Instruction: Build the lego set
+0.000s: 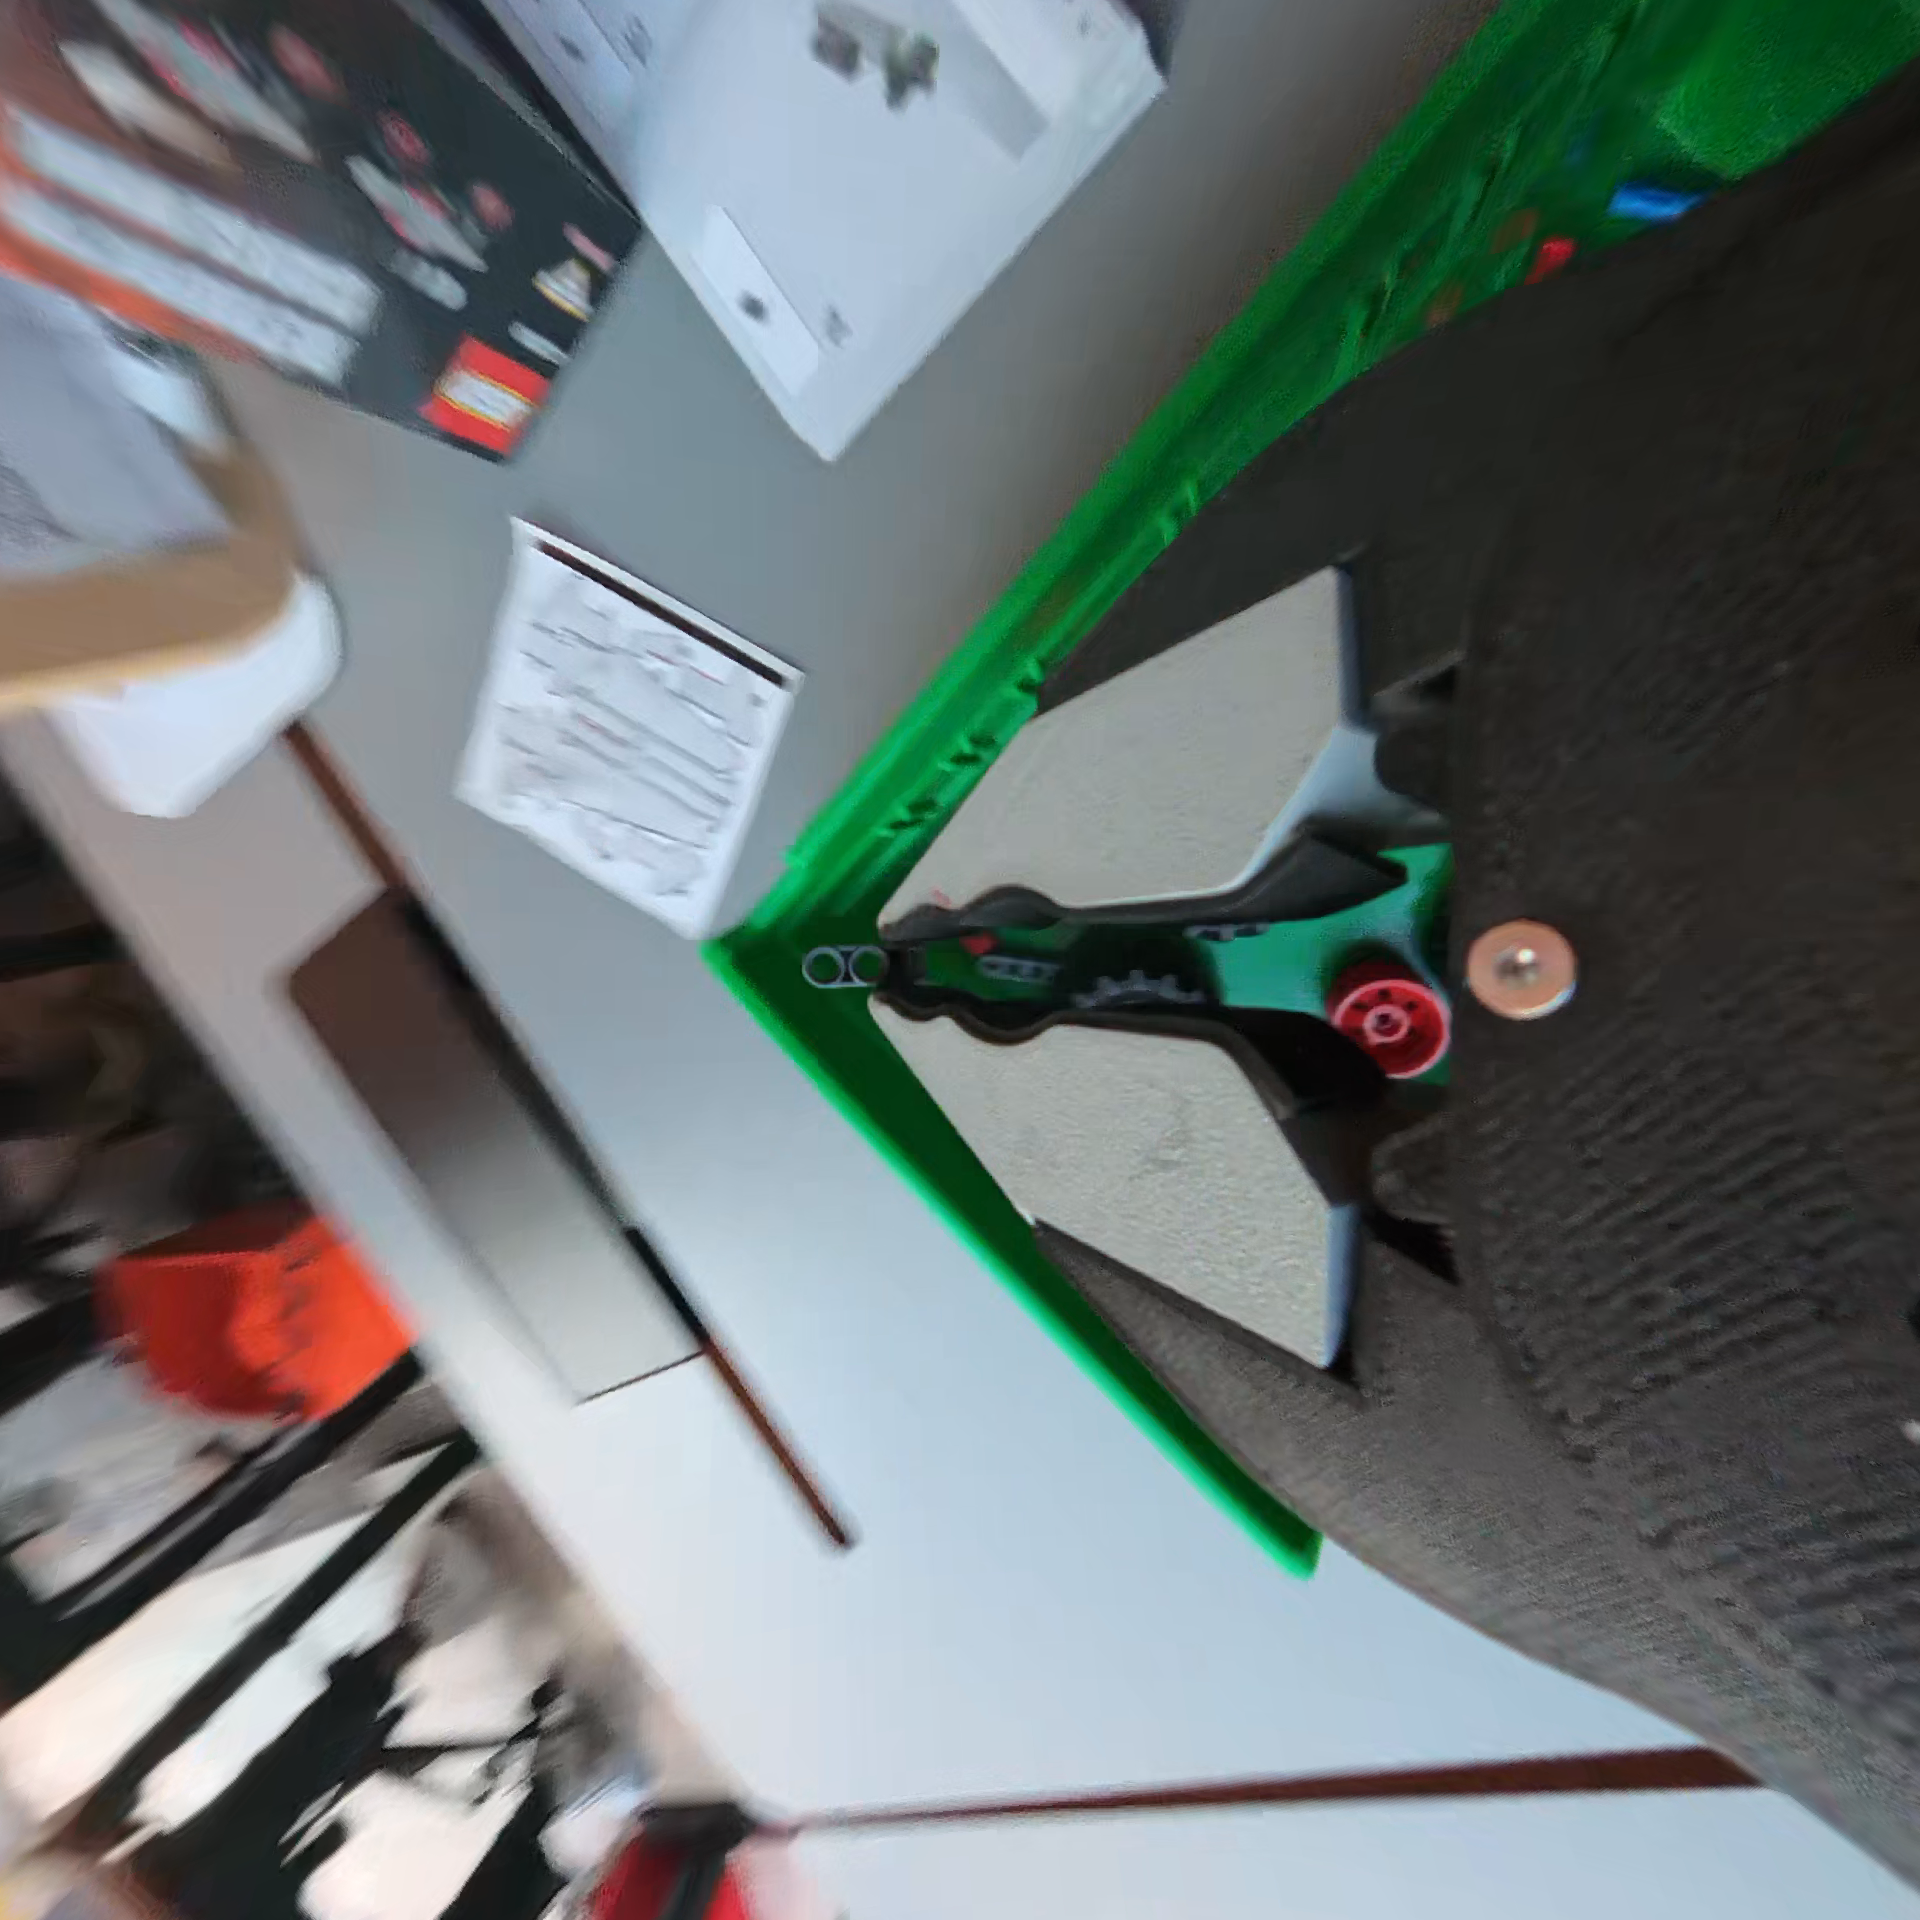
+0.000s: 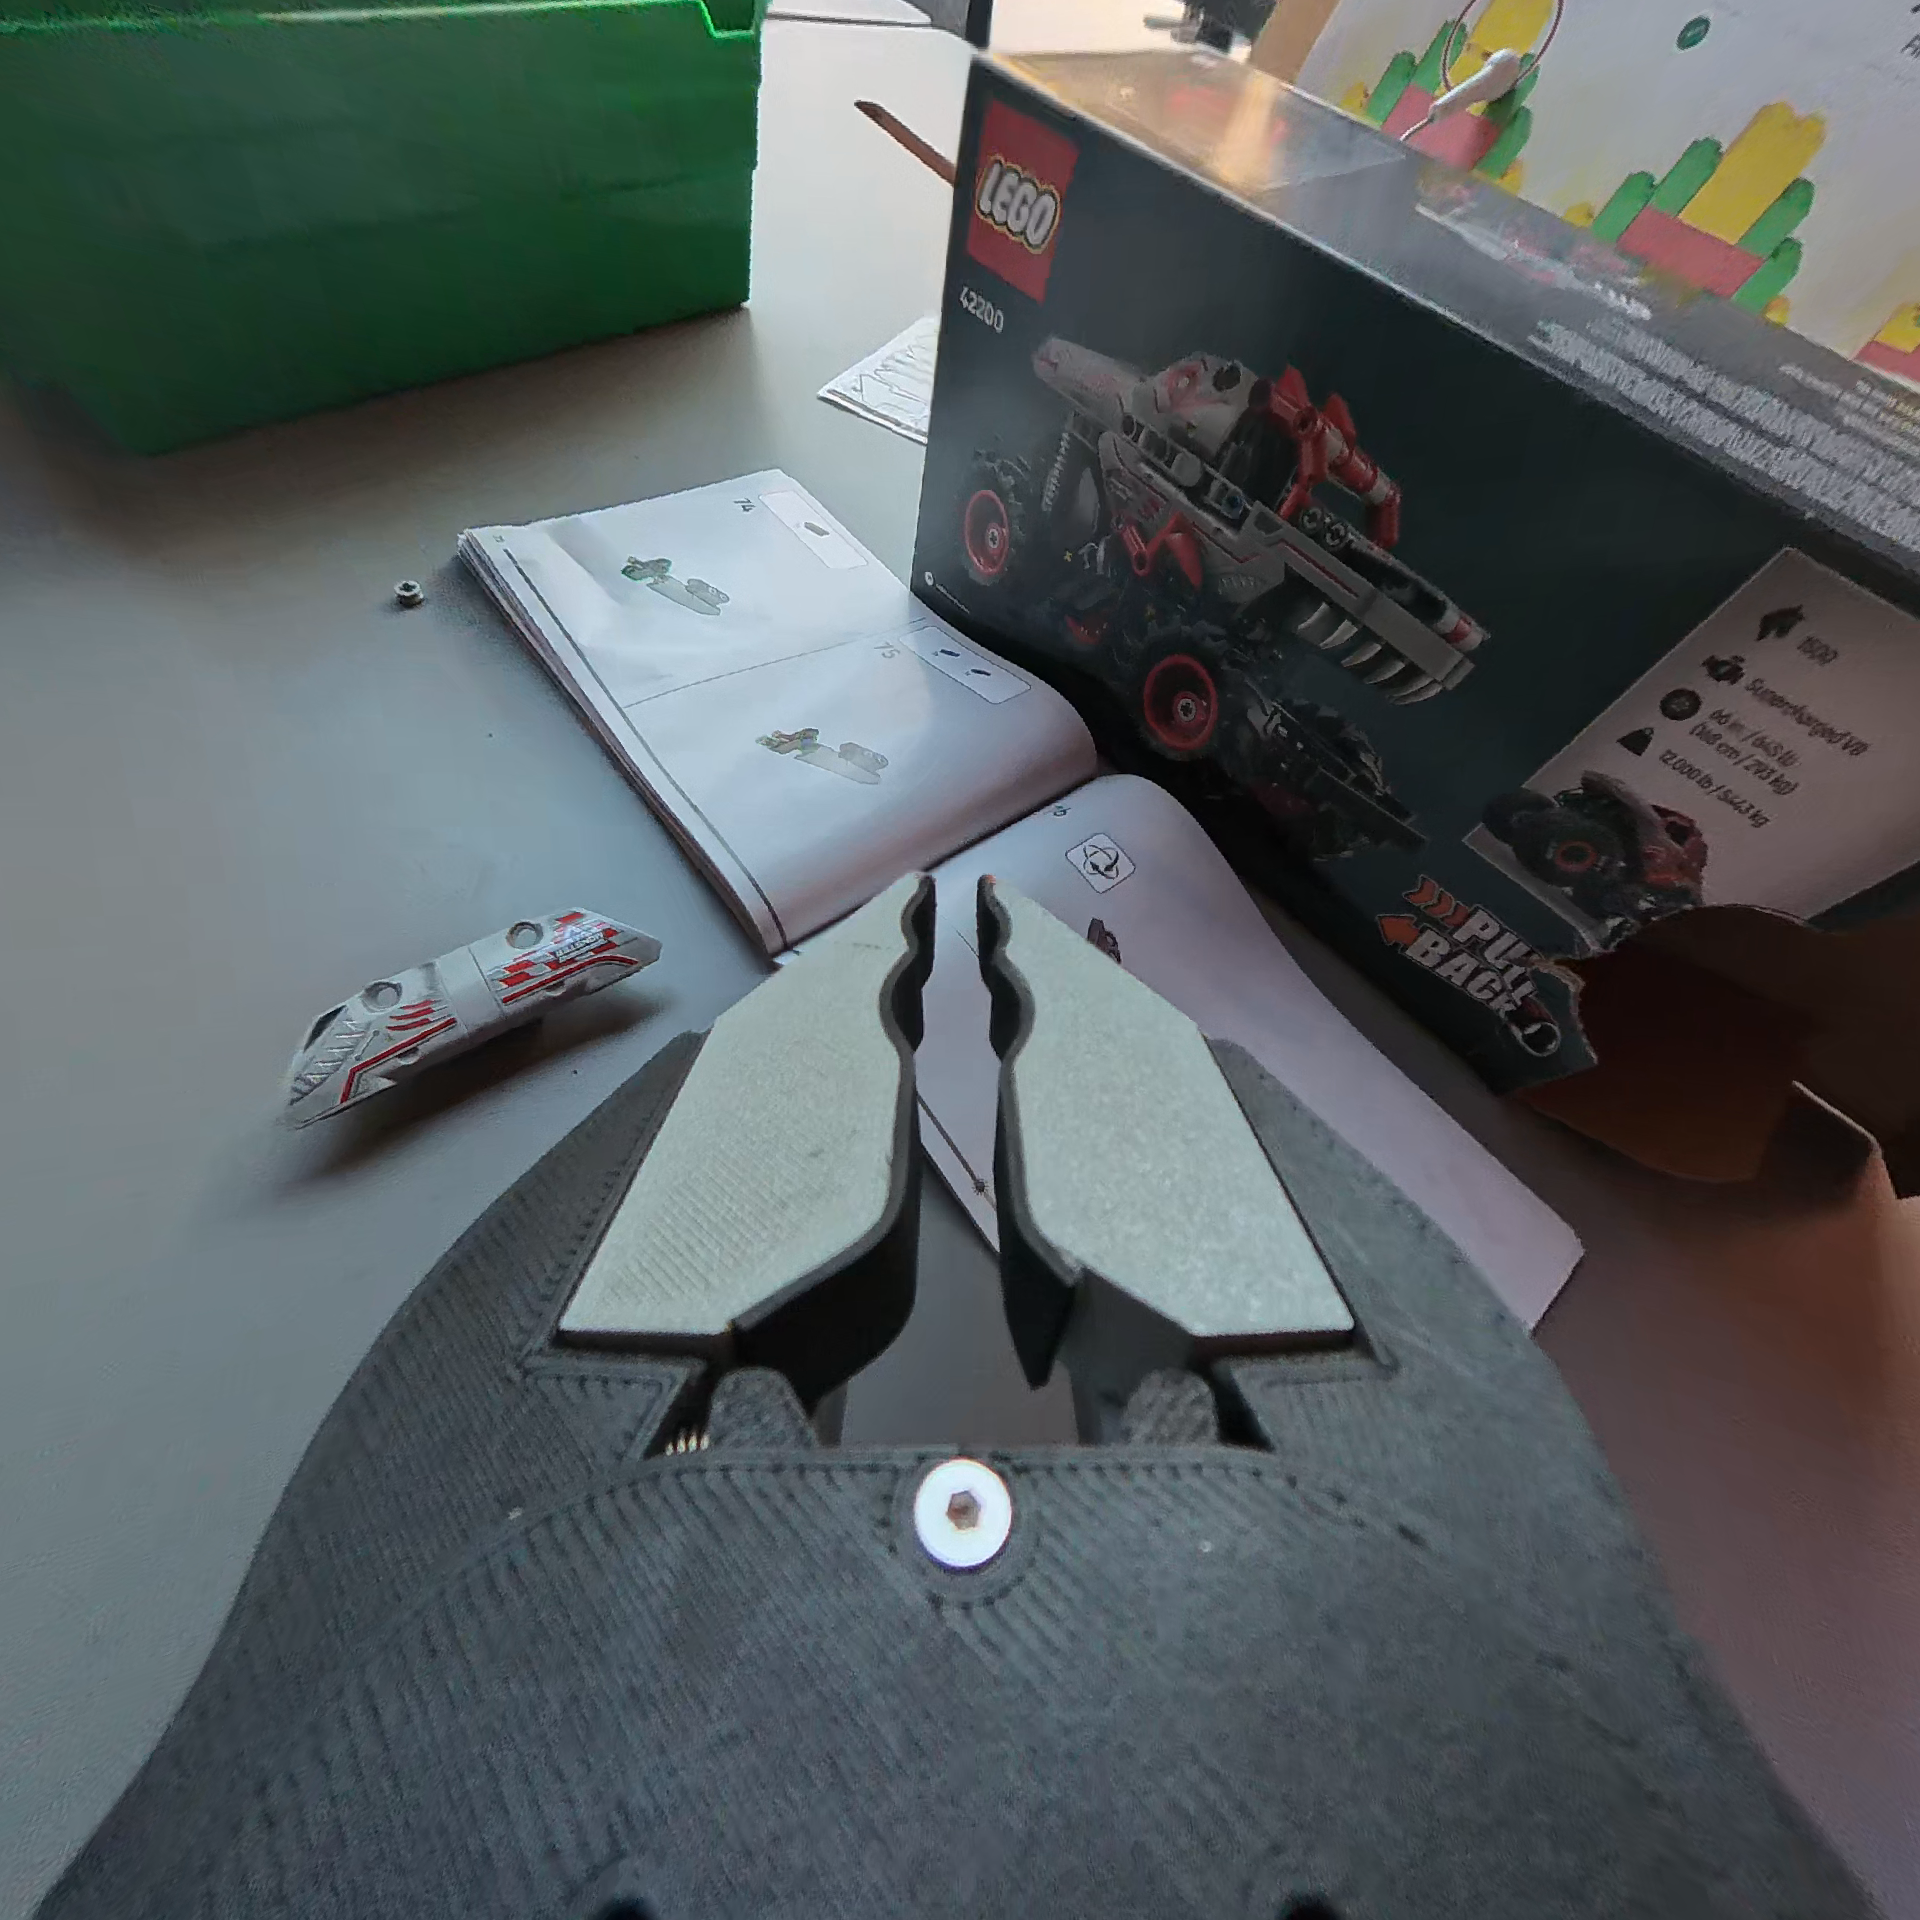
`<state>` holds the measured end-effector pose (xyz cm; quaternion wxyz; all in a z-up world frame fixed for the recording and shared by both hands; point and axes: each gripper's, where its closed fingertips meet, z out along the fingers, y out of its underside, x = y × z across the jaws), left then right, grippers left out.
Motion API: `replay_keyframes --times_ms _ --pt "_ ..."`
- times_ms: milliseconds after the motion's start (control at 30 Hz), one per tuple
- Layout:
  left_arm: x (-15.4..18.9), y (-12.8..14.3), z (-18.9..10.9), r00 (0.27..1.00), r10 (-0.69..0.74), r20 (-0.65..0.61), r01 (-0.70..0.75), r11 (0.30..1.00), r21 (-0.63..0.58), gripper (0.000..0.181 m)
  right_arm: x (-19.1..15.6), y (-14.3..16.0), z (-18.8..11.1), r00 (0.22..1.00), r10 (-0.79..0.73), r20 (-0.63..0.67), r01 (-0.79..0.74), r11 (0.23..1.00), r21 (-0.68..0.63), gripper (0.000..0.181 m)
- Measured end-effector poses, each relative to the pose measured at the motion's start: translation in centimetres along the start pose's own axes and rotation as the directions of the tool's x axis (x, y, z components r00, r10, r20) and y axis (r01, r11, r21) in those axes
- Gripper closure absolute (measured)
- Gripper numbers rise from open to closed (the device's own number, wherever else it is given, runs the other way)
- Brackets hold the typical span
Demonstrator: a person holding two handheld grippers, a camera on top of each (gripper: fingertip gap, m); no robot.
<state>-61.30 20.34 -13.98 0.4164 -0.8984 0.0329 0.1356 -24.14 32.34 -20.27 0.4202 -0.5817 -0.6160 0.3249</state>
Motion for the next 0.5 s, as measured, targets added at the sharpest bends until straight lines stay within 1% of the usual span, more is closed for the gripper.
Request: replay_keyframes --times_ms 33,100,133,167,200,267,300,367,433,467,500 --pt "0.7 -2.1 -2.0 0.999 0.041 0.017 -0.042 0.993 0.11 0.176 -0.1 -0.3 -0.2 1.0 -0.008 -0.002 0.008 1.0 0.008 0.177" --pt "4.3 -5.8 -6.1 0.99 0.141 -0.011 -0.13 0.94 0.314 0.176 -0.3 -0.8 -0.6 1.0 -0.025 -0.006 0.025 0.999 0.027 0.176" --pt "6.7 -6.9 -7.7 0.981 0.189 -0.032 -0.164 0.914 0.372 0.176 -0.4 -1.0 -0.7 1.0 -0.031 -0.003 0.031 0.999 0.034 0.175" --pt "9.3 -7.3 -8.8 0.968 0.242 -0.065 -0.199 0.899 0.39 0.176 -0.6 -1.2 -0.9 0.999 -0.036 0.003 0.036 0.999 0.041 0.175" --pt "12.2 -7.1 -9.5 0.945 0.305 -0.115 -0.241 0.892 0.382 0.176 -0.7 -1.4 -1.0 0.999 -0.041 0.007 0.041 0.998 0.046 0.175" --pt "18.8 -6.0 -10.4 0.872 0.436 -0.224 -0.34 0.867 0.364 0.176 -0.4 -1.6 -1.5 0.999 -0.053 -0.007 0.053 0.997 0.054 0.175" --pt "22.7 -5.2 -10.8 0.807 0.514 -0.29 -0.39 0.834 0.391 0.176 -0.1 -1.7 -1.8 0.998 -0.06 -0.022 0.061 0.997 0.057 0.175" --pt "30.9 -2.9 -10.9 0.641 0.65 -0.409 -0.472 0.754 0.457 0.176 0.4 -2.0 -2.4 0.996 -0.076 -0.055 0.08 0.995 0.065 0.175" --pt "36.2 -0.3 -8.5 0.554 0.717 -0.423 -0.57 0.697 0.436 0.176 0.7 -2.3 -2.9 0.993 -0.089 -0.077 0.094 0.993 0.075 0.175" --pt "38.2 0.8 -7.2 0.52 0.738 -0.43 -0.6 0.674 0.431 0.176 0.7 -2.5 -3.1 0.993 -0.089 -0.08 0.096 0.992 0.083 0.175" --pt "39.8 1.6 -6.1 0.497 0.741 -0.452 -0.608 0.669 0.427 0.176 0.7 -2.6 -3.2 0.993 -0.089 -0.08 0.096 0.991 0.09 0.175"
